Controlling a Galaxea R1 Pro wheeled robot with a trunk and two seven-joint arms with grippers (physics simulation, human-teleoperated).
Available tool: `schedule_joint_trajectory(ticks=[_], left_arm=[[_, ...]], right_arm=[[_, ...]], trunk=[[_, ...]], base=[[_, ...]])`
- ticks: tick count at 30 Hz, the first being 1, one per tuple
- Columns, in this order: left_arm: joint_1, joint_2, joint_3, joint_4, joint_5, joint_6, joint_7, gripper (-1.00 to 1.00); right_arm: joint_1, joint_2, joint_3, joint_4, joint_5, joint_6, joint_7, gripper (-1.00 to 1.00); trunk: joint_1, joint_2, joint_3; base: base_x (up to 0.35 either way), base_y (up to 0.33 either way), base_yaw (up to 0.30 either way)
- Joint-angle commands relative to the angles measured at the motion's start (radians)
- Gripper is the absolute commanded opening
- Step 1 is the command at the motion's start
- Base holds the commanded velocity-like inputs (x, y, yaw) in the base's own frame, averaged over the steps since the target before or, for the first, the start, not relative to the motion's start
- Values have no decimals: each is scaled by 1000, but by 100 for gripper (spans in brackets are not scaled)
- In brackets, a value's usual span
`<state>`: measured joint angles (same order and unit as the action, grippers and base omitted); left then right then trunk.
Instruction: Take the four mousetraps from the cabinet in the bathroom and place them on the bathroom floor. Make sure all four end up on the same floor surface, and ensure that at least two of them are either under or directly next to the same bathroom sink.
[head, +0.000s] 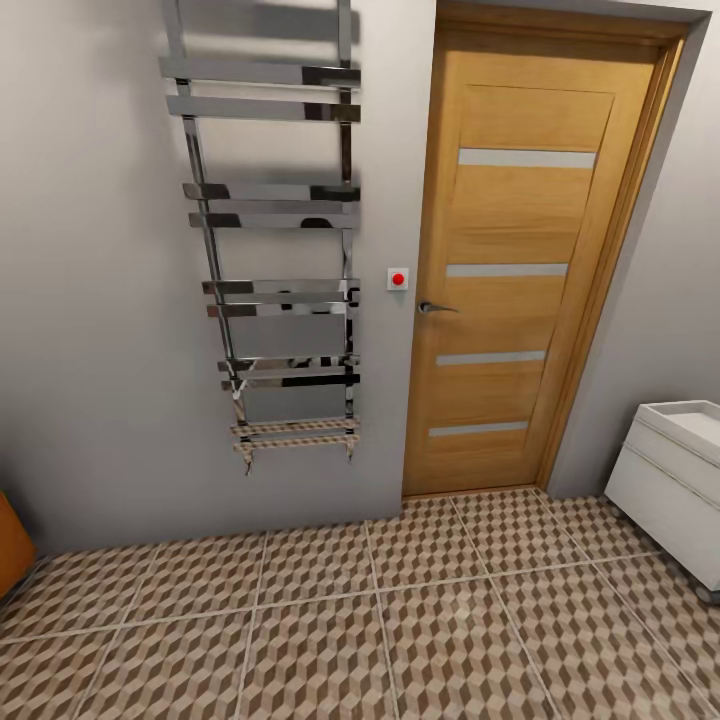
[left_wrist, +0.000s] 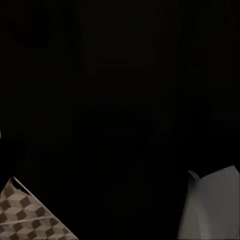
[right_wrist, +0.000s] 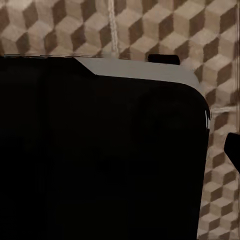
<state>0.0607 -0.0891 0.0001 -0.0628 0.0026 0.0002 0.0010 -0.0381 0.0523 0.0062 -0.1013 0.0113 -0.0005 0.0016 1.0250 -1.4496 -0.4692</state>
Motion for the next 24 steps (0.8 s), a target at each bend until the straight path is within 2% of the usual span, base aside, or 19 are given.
schedule_joint_trajectory(ticks=[1, 3, 4, 7, 15, 21, 24], left_arm=[[1, 2, 0, -19, 0, 2, 1, 100], [1, 4, 0, -43, 0, 4, 1, 100], [1, 7, 1, -104, 0, 12, 4, 100], [1, 10, 1, -167, 0, 38, 18, 100], [-7, 12, 2, -404, 1, 167, 73, 100], [-28, 12, 6, -540, 1, 201, 90, 100], [-46, 11, 15, -575, 5, 221, 93, 100]], right_arm=[[-1, -3, 1, -31, 8, 1, 0, 100], [-2, -6, 1, -61, 16, 2, -1, 100], [-7, -13, 0, -118, 31, 3, -3, 100], [-16, -17, 0, -173, 37, 3, -4, 100], [-55, -52, -7, -355, 37, -1, -6, 100], [-60, -59, -9, -442, 36, -1, -5, 100], [-62, -60, -10, -459, 36, 2, -5, 100]], trunk=[[0, 0, -1], [0, 0, -1], [0, 0, -1], [0, 0, -1], [0, 0, -1], [0, 0, -1], [0, 0, -1]], base=[[0, 0, 0], [0, 0, 0], [0, 0, 0], [0, 0, 0], [0, 0, 0], [0, 0, 0], [0, 0, 0]])
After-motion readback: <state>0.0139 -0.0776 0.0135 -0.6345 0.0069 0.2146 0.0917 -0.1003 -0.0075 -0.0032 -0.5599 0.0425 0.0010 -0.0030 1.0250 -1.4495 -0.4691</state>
